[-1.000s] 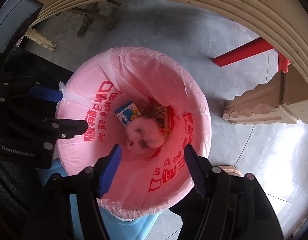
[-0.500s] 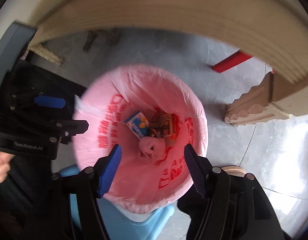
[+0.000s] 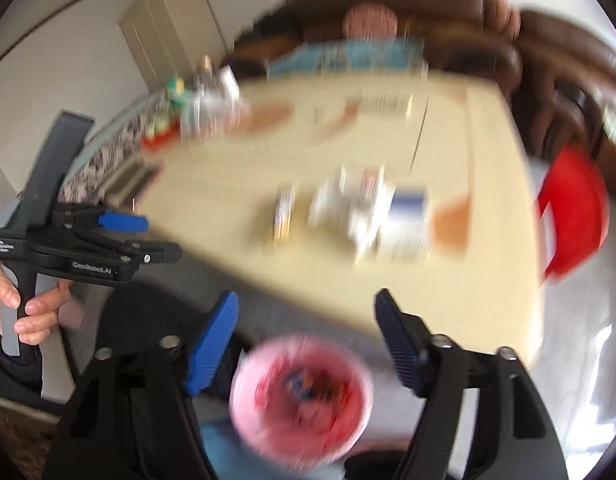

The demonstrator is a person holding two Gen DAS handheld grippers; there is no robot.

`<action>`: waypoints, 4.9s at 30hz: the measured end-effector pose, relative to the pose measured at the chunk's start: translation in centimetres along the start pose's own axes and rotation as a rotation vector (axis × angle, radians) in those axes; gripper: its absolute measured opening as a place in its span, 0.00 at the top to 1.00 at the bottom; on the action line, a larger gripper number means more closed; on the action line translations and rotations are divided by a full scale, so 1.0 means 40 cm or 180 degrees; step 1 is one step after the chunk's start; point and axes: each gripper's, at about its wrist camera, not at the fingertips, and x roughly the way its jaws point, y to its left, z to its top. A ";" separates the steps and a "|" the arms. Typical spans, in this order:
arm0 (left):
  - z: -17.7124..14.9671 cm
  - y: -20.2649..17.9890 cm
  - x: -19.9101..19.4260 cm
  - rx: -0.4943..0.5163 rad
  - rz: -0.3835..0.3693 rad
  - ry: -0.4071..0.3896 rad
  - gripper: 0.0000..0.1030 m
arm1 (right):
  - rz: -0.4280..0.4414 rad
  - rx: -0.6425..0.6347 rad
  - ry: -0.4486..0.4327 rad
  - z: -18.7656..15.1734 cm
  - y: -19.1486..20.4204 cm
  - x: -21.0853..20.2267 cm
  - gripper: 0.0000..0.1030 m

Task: Collect trash
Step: 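Move both tools back over the tissue and candy wrapper on the table, then grasp the white tissue with the right tool while the left tool grasps the candy wrapper, then lift the tissue and candy wrapper and carry them over the pink bin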

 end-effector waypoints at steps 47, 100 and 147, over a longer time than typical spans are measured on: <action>0.193 0.017 0.472 -0.0664 -0.0347 0.1196 0.22 | -0.0157 -0.0642 0.0950 0.077 -0.098 0.485 0.31; 0.201 -0.024 0.169 -0.0130 -0.0083 0.0099 0.81 | -0.0740 -0.0309 0.0036 0.196 -0.059 0.197 0.81; -0.127 -0.157 -0.111 0.0537 -0.0178 -0.0430 0.81 | -0.0646 -0.0467 0.0010 -0.078 0.187 -0.156 0.81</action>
